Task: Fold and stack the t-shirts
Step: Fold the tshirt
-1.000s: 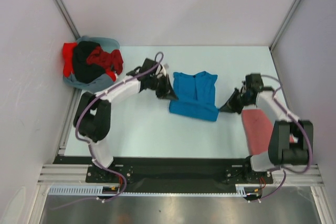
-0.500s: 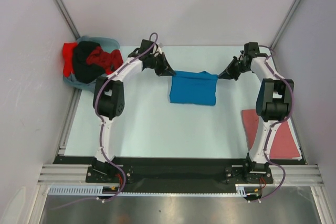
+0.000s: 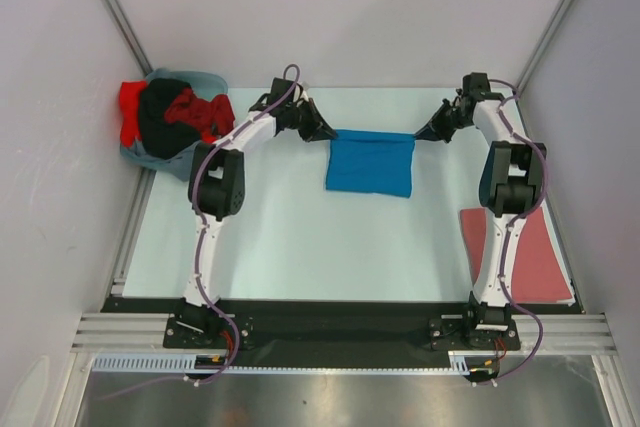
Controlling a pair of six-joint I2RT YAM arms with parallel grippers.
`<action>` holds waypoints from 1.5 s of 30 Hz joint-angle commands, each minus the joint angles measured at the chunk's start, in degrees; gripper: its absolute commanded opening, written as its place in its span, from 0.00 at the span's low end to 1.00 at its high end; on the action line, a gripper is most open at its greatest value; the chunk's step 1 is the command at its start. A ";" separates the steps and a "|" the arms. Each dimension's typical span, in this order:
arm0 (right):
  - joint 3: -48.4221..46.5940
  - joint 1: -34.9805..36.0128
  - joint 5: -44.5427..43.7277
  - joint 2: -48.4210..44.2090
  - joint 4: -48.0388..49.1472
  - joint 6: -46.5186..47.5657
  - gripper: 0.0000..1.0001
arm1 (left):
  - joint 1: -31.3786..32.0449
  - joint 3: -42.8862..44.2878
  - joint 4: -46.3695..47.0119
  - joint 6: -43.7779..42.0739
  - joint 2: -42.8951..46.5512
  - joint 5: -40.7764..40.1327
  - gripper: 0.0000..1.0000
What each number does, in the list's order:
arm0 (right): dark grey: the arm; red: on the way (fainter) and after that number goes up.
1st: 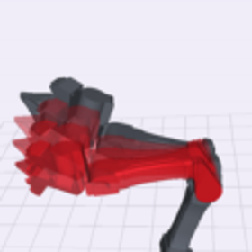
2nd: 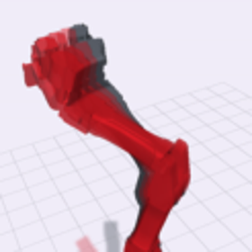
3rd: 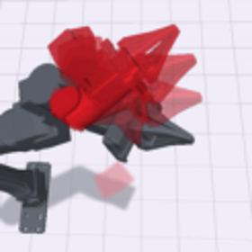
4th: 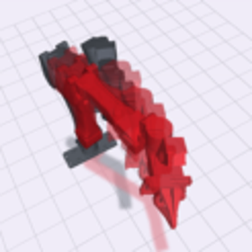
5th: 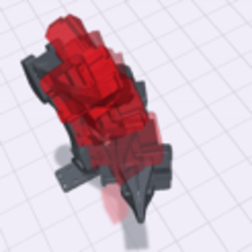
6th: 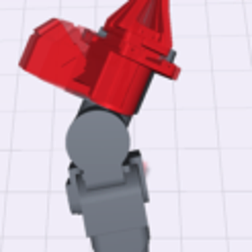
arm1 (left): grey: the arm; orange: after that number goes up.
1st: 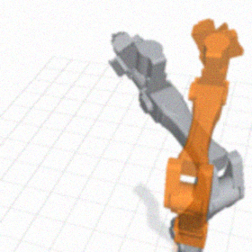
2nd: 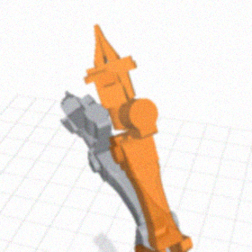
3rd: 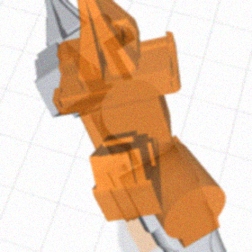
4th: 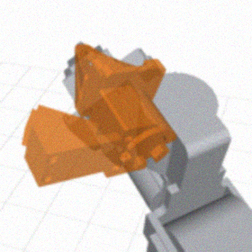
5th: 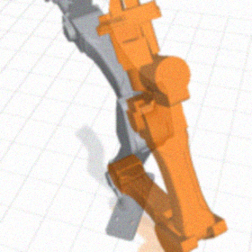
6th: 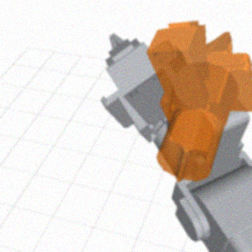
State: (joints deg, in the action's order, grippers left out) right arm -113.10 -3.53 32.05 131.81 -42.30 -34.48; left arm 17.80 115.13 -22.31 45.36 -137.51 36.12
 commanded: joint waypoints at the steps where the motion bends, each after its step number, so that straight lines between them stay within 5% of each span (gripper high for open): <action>1: -3.88 -1.39 -0.59 1.96 -0.06 -0.76 0.00 | -2.07 3.87 2.79 2.88 -1.44 -2.19 0.00; 14: -7.22 -1.57 -0.85 6.09 0.56 -1.55 0.00 | -2.69 9.67 3.41 5.00 -6.53 -2.11 0.06; 19: -8.10 -2.44 0.11 8.37 5.56 -4.62 0.14 | -3.21 16.95 -1.32 -2.28 -9.26 -6.58 0.29; 22: -11.78 -2.97 -0.67 8.82 3.47 -3.32 0.31 | -3.65 16.98 -3.35 -6.50 -6.03 -7.28 0.42; 28: -8.03 -2.54 -4.80 -1.10 1.60 1.08 0.53 | -2.69 3.62 -3.89 -13.98 7.50 -10.10 0.44; 35: 3.14 3.09 0.62 -6.22 12.49 -1.71 0.51 | 2.23 -0.35 5.41 -8.64 5.96 -2.22 0.35; 39: 8.15 3.35 8.19 -3.76 29.33 -8.04 0.32 | 3.38 -2.98 18.76 1.01 2.53 3.15 0.34; 45: 15.62 3.35 16.02 2.74 53.78 -21.05 0.20 | 3.82 -4.83 38.99 12.89 -6.08 3.89 0.33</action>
State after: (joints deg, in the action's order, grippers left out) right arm -99.96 0.67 42.70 131.24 -6.20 -47.11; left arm 22.65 111.83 2.61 49.56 -138.91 38.68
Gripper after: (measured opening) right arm 0.214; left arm 0.328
